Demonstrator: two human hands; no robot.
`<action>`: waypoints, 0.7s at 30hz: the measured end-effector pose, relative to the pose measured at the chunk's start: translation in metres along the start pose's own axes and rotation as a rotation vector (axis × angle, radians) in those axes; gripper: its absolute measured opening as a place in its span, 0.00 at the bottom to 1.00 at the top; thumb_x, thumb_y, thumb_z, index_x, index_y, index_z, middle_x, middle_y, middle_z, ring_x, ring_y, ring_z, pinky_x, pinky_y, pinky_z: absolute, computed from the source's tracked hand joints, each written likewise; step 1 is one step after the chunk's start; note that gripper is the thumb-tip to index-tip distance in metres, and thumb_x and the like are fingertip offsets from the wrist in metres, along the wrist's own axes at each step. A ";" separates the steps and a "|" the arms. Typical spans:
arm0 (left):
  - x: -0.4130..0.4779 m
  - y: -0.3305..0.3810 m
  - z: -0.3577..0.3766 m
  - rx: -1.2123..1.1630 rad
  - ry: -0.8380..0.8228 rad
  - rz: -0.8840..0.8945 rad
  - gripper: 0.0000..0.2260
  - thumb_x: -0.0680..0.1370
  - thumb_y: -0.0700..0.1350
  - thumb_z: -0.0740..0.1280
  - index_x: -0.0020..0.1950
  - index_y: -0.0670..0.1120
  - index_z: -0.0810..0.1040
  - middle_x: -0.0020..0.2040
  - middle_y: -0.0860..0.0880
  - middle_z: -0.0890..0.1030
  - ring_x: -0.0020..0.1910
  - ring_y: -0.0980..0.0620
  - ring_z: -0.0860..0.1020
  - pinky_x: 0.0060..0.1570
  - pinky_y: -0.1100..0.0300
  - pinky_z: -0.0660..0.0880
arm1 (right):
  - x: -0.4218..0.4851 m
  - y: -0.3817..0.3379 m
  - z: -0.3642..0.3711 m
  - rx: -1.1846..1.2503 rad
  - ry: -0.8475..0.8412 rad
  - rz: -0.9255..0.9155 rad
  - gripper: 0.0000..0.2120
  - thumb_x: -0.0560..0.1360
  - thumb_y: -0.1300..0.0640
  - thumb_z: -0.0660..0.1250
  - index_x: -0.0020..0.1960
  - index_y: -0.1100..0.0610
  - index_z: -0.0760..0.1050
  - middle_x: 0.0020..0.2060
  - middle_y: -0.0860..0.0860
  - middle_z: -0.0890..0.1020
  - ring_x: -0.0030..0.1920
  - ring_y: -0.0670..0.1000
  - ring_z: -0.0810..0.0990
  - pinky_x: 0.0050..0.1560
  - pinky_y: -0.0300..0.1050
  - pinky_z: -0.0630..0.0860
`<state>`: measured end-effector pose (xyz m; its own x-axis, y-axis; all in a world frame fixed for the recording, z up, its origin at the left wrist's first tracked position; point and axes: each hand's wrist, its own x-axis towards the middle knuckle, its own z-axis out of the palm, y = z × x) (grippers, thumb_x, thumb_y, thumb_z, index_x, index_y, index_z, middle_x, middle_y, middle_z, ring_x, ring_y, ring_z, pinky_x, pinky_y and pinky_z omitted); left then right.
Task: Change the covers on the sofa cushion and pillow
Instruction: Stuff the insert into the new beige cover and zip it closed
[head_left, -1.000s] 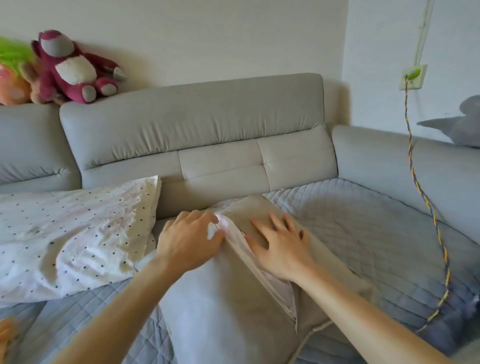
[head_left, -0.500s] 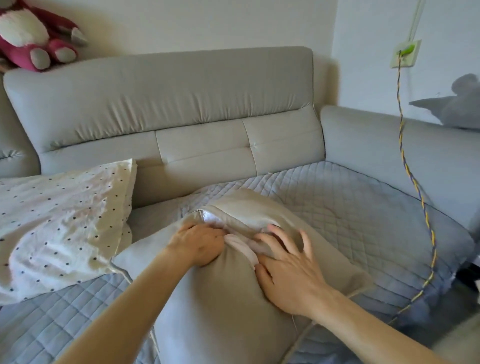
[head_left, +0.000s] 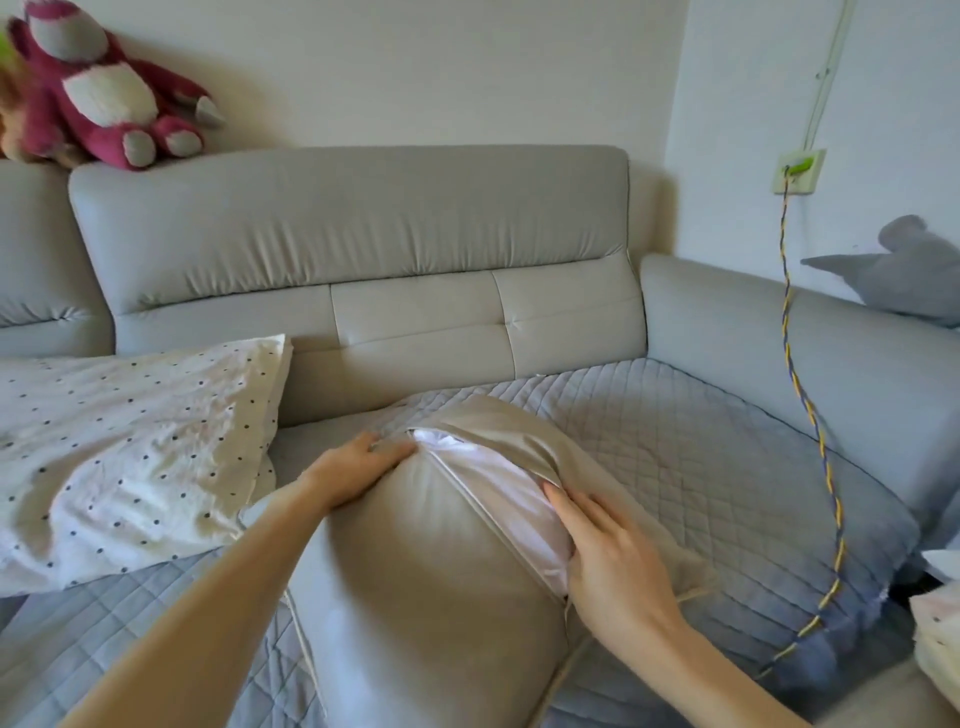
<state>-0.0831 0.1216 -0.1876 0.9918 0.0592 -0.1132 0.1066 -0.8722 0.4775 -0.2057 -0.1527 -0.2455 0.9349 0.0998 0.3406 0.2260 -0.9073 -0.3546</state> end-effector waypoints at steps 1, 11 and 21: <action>-0.003 -0.003 0.002 -0.046 -0.047 -0.042 0.52 0.59 0.82 0.55 0.73 0.52 0.69 0.71 0.46 0.73 0.69 0.42 0.71 0.67 0.49 0.66 | 0.007 -0.003 -0.009 -0.016 -0.004 -0.017 0.40 0.74 0.61 0.63 0.78 0.38 0.51 0.68 0.47 0.74 0.63 0.56 0.76 0.50 0.51 0.77; -0.092 -0.006 0.072 -0.241 0.066 -0.037 0.28 0.73 0.74 0.54 0.50 0.49 0.71 0.50 0.48 0.80 0.51 0.45 0.78 0.51 0.51 0.73 | 0.116 0.009 -0.044 -0.033 -0.097 0.202 0.13 0.72 0.54 0.61 0.51 0.47 0.82 0.53 0.48 0.85 0.55 0.56 0.80 0.55 0.50 0.76; -0.078 -0.028 0.083 -0.627 0.207 -0.037 0.26 0.77 0.66 0.59 0.42 0.43 0.78 0.36 0.48 0.80 0.41 0.48 0.78 0.44 0.53 0.72 | 0.050 -0.054 -0.009 0.059 0.185 -0.369 0.09 0.76 0.50 0.64 0.51 0.49 0.83 0.49 0.44 0.82 0.51 0.52 0.78 0.53 0.43 0.72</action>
<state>-0.1692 0.1013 -0.2645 0.9731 0.2302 0.0009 0.0994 -0.4236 0.9004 -0.1734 -0.1024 -0.2012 0.7244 0.3341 0.6030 0.5574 -0.7986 -0.2272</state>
